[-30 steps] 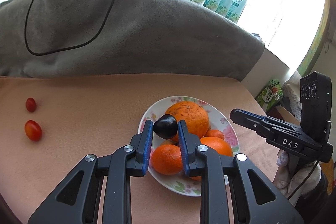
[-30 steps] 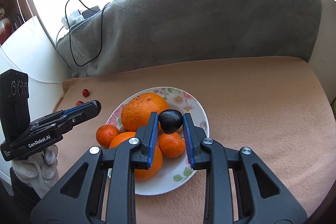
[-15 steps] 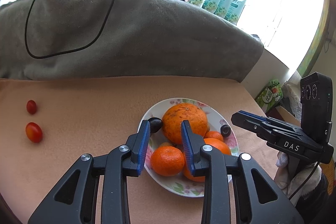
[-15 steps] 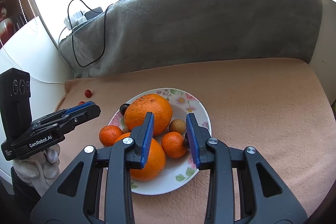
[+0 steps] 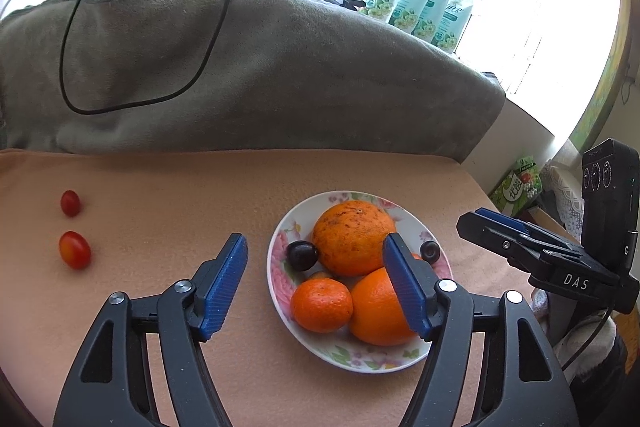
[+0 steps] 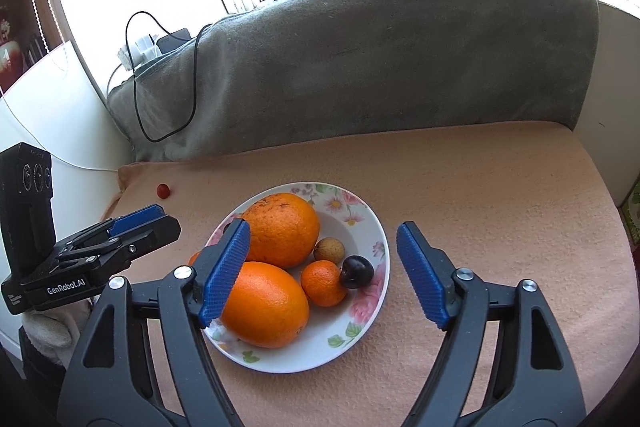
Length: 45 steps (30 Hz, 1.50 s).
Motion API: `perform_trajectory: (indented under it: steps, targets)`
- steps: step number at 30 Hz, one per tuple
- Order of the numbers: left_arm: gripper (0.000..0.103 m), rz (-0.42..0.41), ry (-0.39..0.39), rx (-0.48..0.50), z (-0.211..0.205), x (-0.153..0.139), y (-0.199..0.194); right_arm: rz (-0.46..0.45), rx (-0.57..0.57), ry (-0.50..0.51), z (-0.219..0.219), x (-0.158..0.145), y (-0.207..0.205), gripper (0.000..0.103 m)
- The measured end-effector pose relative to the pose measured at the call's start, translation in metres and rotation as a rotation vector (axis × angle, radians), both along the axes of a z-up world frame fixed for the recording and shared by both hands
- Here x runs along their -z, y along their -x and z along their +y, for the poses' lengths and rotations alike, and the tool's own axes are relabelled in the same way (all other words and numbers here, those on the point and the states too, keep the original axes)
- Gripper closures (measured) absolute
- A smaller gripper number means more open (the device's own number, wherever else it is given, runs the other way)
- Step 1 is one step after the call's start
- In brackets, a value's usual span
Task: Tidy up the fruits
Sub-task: 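Carry both dark plums onto the plate and open both tools, then move both open tools from the plate toward the two cherry tomatoes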
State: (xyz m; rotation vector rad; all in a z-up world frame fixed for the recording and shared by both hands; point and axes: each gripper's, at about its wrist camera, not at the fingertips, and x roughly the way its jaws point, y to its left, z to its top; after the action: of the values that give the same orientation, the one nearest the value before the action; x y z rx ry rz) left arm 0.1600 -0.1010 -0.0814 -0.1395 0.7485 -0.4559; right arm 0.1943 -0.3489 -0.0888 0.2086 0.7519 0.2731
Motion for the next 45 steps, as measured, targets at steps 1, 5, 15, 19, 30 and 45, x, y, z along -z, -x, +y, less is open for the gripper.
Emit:
perform_trajectory:
  steps: [1, 5, 15, 19, 30, 45]
  targets:
    - [0.03, -0.002, -0.002, -0.002, 0.0, 0.0, 0.0, -0.001, 0.0, 0.002, 0.001, 0.0, 0.0, 0.025]
    - [0.03, -0.006, -0.004, -0.001, 0.001, -0.002, 0.003, -0.019, 0.004, -0.009, 0.002, -0.002, 0.003, 0.025]
    - [0.03, -0.013, 0.001, -0.006, 0.005, -0.006, 0.009, -0.048, 0.051, -0.069, -0.008, -0.005, 0.01, 0.025]
    - [0.03, -0.018, 0.001, -0.008, 0.007, -0.008, 0.012, -0.049, 0.061, -0.088, -0.009, -0.006, 0.013, 0.025]
    - [0.03, -0.028, 0.01, -0.025, 0.017, -0.011, 0.018, -0.053, 0.033, -0.053, 0.006, -0.013, 0.019, 0.025]
    - [0.03, -0.036, 0.027, -0.089, 0.048, -0.012, 0.028, -0.025, -0.026, -0.031, 0.037, -0.019, 0.016, 0.025]
